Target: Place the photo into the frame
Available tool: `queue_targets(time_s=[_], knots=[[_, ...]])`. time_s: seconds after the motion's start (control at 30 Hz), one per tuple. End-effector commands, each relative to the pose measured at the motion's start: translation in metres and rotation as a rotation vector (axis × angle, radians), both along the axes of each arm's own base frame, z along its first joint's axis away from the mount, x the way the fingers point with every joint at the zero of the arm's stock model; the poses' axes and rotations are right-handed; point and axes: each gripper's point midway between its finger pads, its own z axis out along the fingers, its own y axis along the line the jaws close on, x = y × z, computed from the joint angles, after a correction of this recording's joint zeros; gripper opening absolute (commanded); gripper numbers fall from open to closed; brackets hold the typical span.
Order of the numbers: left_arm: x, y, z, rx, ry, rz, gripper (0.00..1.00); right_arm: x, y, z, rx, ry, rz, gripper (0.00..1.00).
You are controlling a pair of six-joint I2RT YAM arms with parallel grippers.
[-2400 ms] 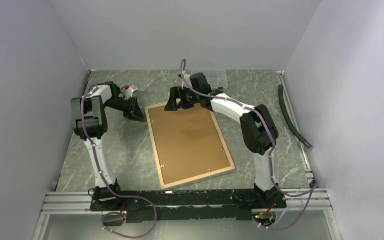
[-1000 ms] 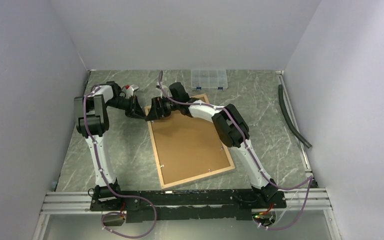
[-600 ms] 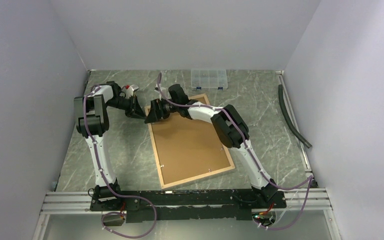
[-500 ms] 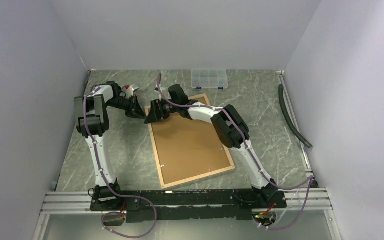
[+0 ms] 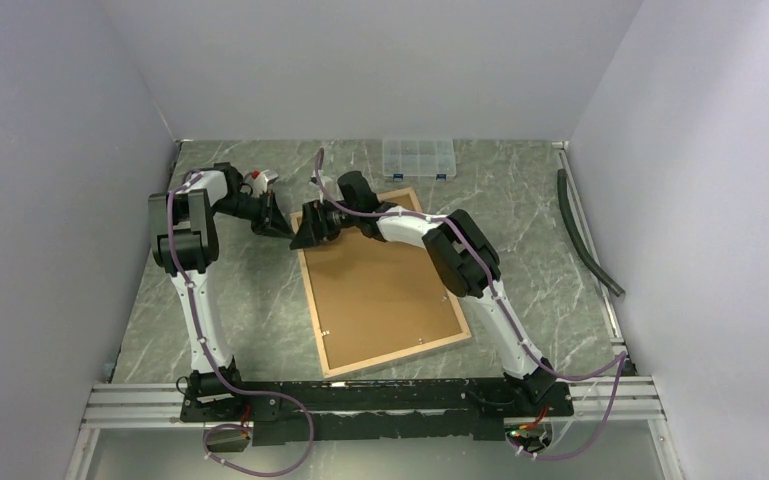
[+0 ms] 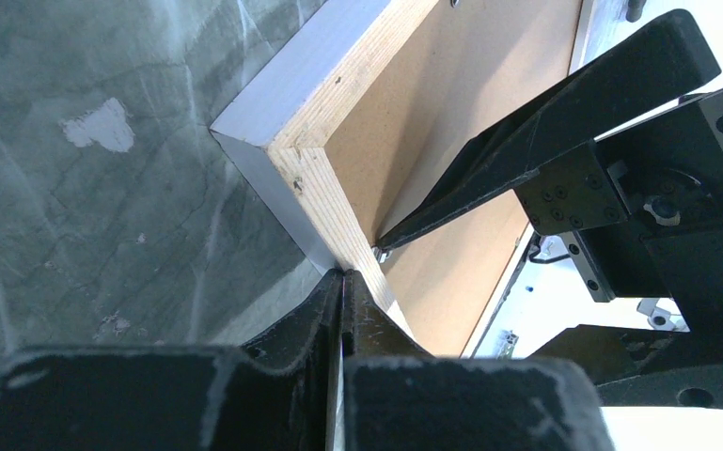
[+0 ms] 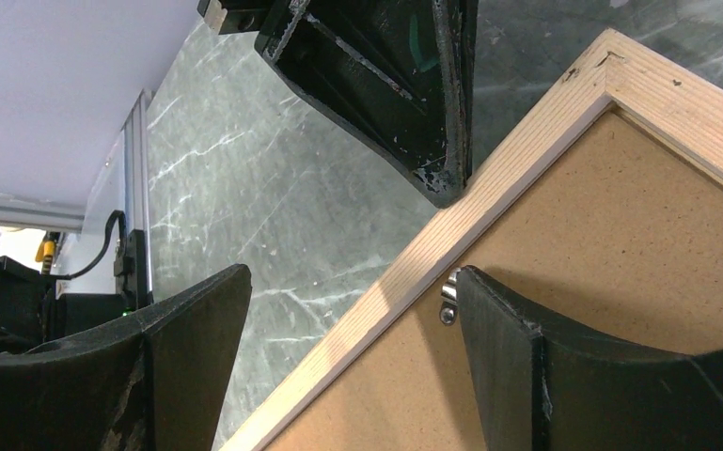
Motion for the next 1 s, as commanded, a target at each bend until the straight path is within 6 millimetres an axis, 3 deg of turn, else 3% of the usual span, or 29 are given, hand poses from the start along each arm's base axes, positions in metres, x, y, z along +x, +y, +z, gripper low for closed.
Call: queue_targets(time_s=[0.0,0.2,0.53,0.67,0.83,0.97], knots=[[0.006,-0.004,-0.015,0.05,-0.044,-0.026,0.07,-0.037,0.008,0.01,-0.001,0.071,0.083,0.83],[0.005,-0.004,-0.015,0.051,-0.043,-0.026,0.06,-0.048,0.013,0.005,-0.002,0.084,0.114,0.82],[0.005,-0.005,-0.012,0.049,-0.044,-0.027,0.05,-0.043,0.015,0.014,-0.002,0.062,0.117,0.82],[0.006,-0.004,-0.003,0.042,-0.054,-0.028,0.05,-0.024,0.014,0.045,0.045,0.007,0.08,0.84],[0.007,-0.003,0.01,0.034,-0.069,-0.034,0.04,0.019,-0.009,0.092,0.127,-0.066,-0.04,0.89],[0.007,-0.001,0.017,0.037,-0.088,-0.04,0.04,0.036,-0.025,0.098,0.128,-0.076,-0.097,0.91]])
